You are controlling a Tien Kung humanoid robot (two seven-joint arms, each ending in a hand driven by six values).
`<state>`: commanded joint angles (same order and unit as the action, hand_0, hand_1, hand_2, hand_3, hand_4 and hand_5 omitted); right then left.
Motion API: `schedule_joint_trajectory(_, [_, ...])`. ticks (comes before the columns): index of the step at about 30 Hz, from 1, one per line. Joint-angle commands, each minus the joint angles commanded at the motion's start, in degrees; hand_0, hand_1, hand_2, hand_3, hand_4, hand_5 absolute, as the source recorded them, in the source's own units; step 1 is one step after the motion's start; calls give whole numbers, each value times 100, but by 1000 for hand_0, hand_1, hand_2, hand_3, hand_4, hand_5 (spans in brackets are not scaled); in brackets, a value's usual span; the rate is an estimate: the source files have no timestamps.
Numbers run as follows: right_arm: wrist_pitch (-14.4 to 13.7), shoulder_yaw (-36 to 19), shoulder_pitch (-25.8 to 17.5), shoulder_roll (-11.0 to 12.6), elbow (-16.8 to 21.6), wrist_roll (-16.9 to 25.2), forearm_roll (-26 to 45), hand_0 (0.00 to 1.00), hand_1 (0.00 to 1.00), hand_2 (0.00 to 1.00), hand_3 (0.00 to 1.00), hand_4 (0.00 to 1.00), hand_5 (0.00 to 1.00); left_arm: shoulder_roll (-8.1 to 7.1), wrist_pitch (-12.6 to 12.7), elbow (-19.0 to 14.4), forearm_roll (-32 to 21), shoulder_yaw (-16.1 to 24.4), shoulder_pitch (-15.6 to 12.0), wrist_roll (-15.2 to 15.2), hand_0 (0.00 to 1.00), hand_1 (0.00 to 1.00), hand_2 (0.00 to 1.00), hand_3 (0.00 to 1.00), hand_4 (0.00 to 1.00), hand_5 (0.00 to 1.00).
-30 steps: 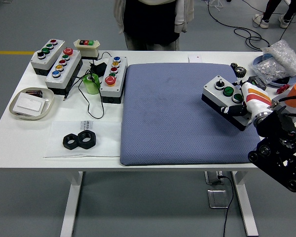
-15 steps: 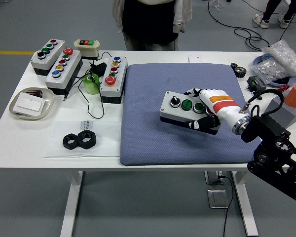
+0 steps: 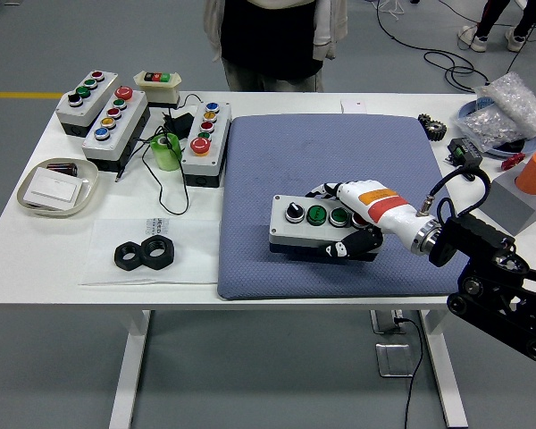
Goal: Pick up the button,place it on the desk,press the button,press the button
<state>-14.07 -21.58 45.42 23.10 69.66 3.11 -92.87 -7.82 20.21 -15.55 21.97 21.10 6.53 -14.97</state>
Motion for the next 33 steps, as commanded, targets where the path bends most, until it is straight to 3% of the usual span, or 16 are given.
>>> schedule_joint_trajectory(2, [173, 24, 33, -29, -68, -2, -87, 273, 191, 293, 538, 771, 256, 2, 0, 0, 13, 7, -5, -4, 745, 780, 852, 766, 539, 998])
schedule_joint_trajectory(3, [228, 35, 46, -40, -95, 2, -141, 343, 256, 348, 605, 829, 365, 2, 0, -1, 22, 10, -5, -7, 744, 780, 852, 766, 539, 998])
schedule_joint_trajectory(8, [471, 45, 82, -82, -177, 14, -480, 343, 256, 348, 605, 829, 365, 1, -1, -1, 47, 23, -6, -14, 744, 780, 852, 766, 539, 998])
schedule_joint_trajectory(9, [492, 37, 88, -95, -188, 14, -642, 488, 434, 497, 797, 912, 324, 1, -2, 0, 55, 30, -9, -15, 745, 780, 853, 766, 539, 998])
schedule_joint_trajectory(14, [320, -58, 61, -120, -164, 9, -907, 488, 434, 497, 797, 912, 324, 2, -3, 1, 83, 50, -18, -23, 745, 780, 853, 766, 539, 998])
schedule_joint_trajectory(15, [290, -86, 54, -119, -151, 9, -930, 533, 511, 575, 957, 967, 241, 2, -3, 1, 87, 52, -22, -23, 743, 780, 852, 765, 540, 998])
schedule_joint_trajectory(20, [341, -158, 39, -90, -77, -29, -954, 533, 511, 575, 957, 967, 241, 0, -5, 2, 106, 63, -37, -27, 743, 780, 852, 765, 540, 998])
schedule_joint_trajectory(21, [381, -154, 40, -84, -69, -37, -967, 568, 548, 645, 998, 984, 216, 1, -5, 3, 109, 66, -40, -28, 743, 781, 852, 766, 540, 998])
schedule_joint_trajectory(26, [417, -113, 47, -85, -105, -29, -1043, 568, 548, 645, 998, 984, 216, -3, -7, 0, 112, 61, -35, -29, 743, 781, 852, 766, 540, 998])
schedule_joint_trajectory(27, [415, -121, 44, -86, -101, -28, -1071, 598, 584, 741, 998, 989, 208, -4, -7, 0, 104, 57, -32, -25, 744, 781, 853, 766, 540, 998])
schedule_joint_trajectory(32, [371, -146, 60, -90, -84, -21, -1159, 598, 584, 741, 998, 989, 208, -7, -6, -1, 85, 43, -20, -18, 744, 781, 853, 766, 540, 998])
schedule_joint_trajectory(33, [375, -150, 67, -94, -88, -25, -1171, 657, 640, 890, 998, 992, 210, -8, -6, -1, 82, 41, -19, -18, 744, 780, 853, 766, 540, 998])
